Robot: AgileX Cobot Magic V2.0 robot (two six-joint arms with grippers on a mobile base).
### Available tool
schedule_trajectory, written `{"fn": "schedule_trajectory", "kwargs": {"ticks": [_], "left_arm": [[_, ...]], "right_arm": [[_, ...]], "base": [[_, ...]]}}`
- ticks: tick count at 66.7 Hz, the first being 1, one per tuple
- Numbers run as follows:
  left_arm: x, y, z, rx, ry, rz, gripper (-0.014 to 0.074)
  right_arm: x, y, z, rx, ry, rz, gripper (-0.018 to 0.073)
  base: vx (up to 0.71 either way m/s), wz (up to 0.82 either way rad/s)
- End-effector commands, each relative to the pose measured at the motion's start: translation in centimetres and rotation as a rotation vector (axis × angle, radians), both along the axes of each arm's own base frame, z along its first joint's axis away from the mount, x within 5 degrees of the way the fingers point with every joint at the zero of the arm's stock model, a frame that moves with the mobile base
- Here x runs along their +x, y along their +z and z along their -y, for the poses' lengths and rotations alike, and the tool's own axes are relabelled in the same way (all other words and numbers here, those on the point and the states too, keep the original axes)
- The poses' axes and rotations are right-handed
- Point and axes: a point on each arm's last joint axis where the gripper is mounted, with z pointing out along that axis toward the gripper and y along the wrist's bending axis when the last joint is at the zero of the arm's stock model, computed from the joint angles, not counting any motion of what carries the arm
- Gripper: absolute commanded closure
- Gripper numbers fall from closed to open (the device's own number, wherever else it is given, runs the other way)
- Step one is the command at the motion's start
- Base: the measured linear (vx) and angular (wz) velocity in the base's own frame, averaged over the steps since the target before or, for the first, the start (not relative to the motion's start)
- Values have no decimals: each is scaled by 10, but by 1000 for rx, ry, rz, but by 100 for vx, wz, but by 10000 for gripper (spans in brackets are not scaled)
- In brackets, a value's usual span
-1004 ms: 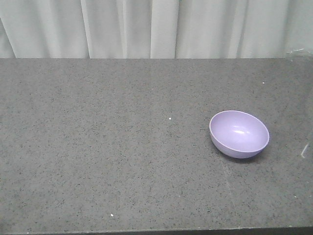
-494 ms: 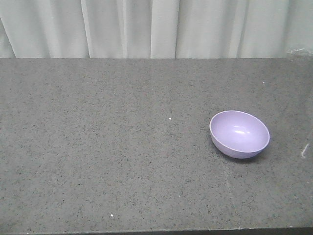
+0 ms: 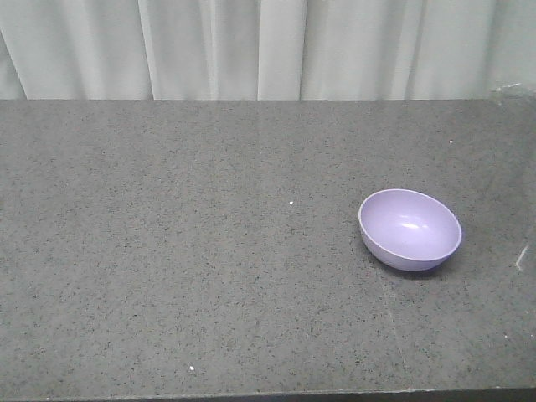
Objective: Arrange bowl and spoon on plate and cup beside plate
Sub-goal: 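Lower the left gripper over the pale green spoon, right gripper over bowl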
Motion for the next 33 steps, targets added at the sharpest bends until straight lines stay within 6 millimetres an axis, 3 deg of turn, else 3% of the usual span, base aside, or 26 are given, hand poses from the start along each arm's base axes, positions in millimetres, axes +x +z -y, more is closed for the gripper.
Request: {"fn": "schedule_trajectory", "kwargs": {"ticks": [1, 20, 33], "left_arm": [[19, 31, -7, 91, 50, -50, 316], [99, 71, -26, 251, 182, -345, 264], [166, 65, -34, 273, 222, -498, 264]], "right_arm": [[7, 13, 5, 26, -47, 40, -46], [31, 9, -3, -35, 66, -133, -32], [43, 5, -2, -69, 75, -185, -29]], "base": [[0, 0], [0, 0], [0, 0]]}}
